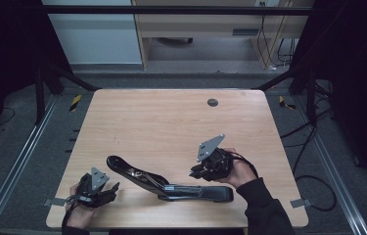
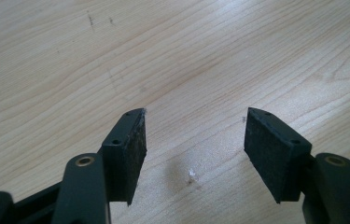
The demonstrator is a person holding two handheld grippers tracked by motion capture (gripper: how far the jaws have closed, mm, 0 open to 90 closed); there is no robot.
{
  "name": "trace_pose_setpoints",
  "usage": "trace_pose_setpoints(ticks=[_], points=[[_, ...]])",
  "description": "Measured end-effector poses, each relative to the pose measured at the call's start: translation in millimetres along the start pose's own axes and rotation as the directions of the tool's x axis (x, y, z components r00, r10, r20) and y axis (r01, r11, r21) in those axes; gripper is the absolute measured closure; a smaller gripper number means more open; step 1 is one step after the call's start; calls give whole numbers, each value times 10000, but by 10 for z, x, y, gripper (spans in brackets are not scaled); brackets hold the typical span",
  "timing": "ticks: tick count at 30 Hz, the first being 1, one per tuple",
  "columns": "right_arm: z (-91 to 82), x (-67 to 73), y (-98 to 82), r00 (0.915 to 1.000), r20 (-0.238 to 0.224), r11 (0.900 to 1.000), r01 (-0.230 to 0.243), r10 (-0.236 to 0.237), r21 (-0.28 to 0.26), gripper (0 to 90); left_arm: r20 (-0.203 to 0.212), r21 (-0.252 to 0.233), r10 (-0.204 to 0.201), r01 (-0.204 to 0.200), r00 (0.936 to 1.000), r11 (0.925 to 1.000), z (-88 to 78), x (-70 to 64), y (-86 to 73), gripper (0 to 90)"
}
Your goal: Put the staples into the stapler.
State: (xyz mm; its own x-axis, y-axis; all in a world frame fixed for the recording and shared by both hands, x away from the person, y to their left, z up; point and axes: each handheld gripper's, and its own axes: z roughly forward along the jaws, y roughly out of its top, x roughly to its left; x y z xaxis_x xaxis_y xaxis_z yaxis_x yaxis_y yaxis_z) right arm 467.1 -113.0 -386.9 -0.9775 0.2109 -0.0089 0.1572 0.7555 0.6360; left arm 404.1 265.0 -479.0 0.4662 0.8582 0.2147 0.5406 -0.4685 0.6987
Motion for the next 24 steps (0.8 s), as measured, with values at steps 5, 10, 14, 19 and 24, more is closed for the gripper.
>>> trace_pose_setpoints(ticks=[5, 10, 14, 19, 24], points=[[56, 18, 33, 9999, -67, 9998, 151, -151, 94, 777, -1, -1, -2, 2, 10000, 10000, -2, 1, 0, 383], [141, 33, 61, 9995, -208, 9996, 252, -249, 141, 777, 6, 5, 14, -14, 10000, 10000, -2, -1, 0, 383], [187, 45, 73, 9992, -245, 9991, 317, -310, 284, 777, 3, 11, 17, -17, 10000, 10000, -3, -1, 0, 383], [229, 59, 81, 9989, -243, 9982, 418, -408, 433, 778, 7, 20, 34, -34, 10000, 10000, -1, -2, 0, 383], [261, 65, 84, 9986, -333, 9974, 425, -406, 582, 777, 5, 26, 39, -39, 10000, 10000, -1, -3, 0, 383]])
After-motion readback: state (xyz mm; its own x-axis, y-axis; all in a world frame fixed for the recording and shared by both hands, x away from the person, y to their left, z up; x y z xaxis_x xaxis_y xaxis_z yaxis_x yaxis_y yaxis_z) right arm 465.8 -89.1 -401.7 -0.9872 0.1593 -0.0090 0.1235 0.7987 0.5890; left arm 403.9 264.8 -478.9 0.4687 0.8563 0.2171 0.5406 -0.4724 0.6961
